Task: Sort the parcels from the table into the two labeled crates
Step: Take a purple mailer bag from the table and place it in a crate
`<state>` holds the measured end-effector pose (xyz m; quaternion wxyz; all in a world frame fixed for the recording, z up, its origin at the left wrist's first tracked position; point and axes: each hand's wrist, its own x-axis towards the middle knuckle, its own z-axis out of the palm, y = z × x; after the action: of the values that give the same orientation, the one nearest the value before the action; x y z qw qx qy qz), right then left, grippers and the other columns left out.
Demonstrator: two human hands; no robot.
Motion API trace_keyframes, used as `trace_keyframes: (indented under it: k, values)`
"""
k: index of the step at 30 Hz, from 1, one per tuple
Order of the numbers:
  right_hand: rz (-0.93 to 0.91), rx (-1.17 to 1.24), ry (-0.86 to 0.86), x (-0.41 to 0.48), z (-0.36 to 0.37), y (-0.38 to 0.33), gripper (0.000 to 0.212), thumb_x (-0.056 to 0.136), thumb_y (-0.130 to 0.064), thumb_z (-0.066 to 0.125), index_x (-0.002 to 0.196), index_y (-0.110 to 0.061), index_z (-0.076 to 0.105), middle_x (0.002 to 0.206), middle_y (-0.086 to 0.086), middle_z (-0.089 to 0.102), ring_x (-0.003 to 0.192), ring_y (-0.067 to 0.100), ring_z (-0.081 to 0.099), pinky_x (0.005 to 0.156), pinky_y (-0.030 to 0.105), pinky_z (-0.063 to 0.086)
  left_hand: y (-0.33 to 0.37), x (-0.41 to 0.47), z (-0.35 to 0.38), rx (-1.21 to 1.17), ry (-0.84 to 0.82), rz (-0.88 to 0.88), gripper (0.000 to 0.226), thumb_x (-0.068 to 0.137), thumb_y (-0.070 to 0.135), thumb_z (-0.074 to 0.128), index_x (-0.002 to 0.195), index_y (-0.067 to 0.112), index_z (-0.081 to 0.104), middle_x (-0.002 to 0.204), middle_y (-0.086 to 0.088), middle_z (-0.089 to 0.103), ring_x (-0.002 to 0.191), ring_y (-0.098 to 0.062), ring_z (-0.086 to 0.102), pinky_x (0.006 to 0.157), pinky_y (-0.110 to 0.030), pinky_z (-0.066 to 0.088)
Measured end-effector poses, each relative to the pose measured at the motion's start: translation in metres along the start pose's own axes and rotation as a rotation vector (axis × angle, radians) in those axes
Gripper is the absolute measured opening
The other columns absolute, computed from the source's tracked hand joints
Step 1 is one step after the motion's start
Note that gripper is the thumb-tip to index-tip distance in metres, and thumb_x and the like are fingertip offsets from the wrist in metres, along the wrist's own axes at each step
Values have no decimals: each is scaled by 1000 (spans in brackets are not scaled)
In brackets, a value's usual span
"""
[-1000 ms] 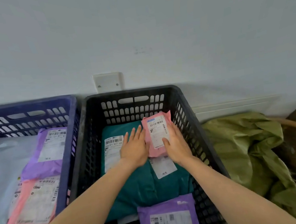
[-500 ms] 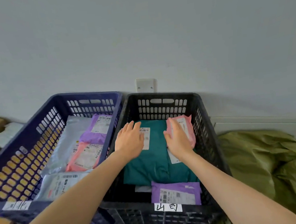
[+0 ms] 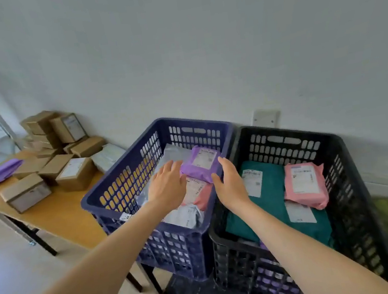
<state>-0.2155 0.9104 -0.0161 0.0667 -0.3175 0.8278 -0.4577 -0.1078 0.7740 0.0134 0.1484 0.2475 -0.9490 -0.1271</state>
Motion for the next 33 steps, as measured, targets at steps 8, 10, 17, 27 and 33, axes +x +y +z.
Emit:
trace_keyframes:
  k: [8, 10, 17, 27, 33]
  values:
    - [-50, 72, -76, 36, 128, -102, 55, 100, -16, 41, 151, -12, 23, 157, 5, 27, 142, 20, 29, 114, 38, 27, -146, -2, -63, 12, 104, -139, 43, 101, 26, 38, 143, 19, 36, 146, -4, 42, 132, -27, 41, 107, -41, 36]
    - [-71, 79, -100, 46, 166, -127, 54, 100, -17, 41, 151, -12, 24, 157, 4, 28, 142, 18, 29, 115, 38, 26, -189, 1, -79, -3, 124, -171, 44, 101, 27, 38, 144, 20, 36, 148, -4, 41, 134, -26, 39, 109, -40, 34]
    - [-95, 143, -154, 86, 293, -207, 52, 102, -22, 40, 151, -14, 23, 155, 4, 31, 141, 17, 31, 107, 27, 30, -334, 3, -130, -37, 172, -292, 46, 100, 28, 39, 145, 23, 34, 150, -1, 37, 134, -25, 39, 103, -40, 39]
    - [-140, 127, -202, 126, 458, -306, 46, 101, -17, 43, 146, -12, 34, 147, 6, 43, 135, 18, 41, 98, 19, 32, -522, -7, -179, -67, 192, -408, 45, 99, 24, 43, 143, 27, 36, 147, 0, 42, 128, -24, 46, 91, -37, 49]
    - [-149, 83, -316, 149, 551, -328, 46, 101, -20, 45, 146, -15, 35, 149, 5, 42, 137, 19, 39, 106, 28, 37, -616, -5, -174, -106, 205, -492, 47, 99, 20, 44, 145, 23, 35, 146, -2, 44, 126, -23, 49, 87, -31, 44]
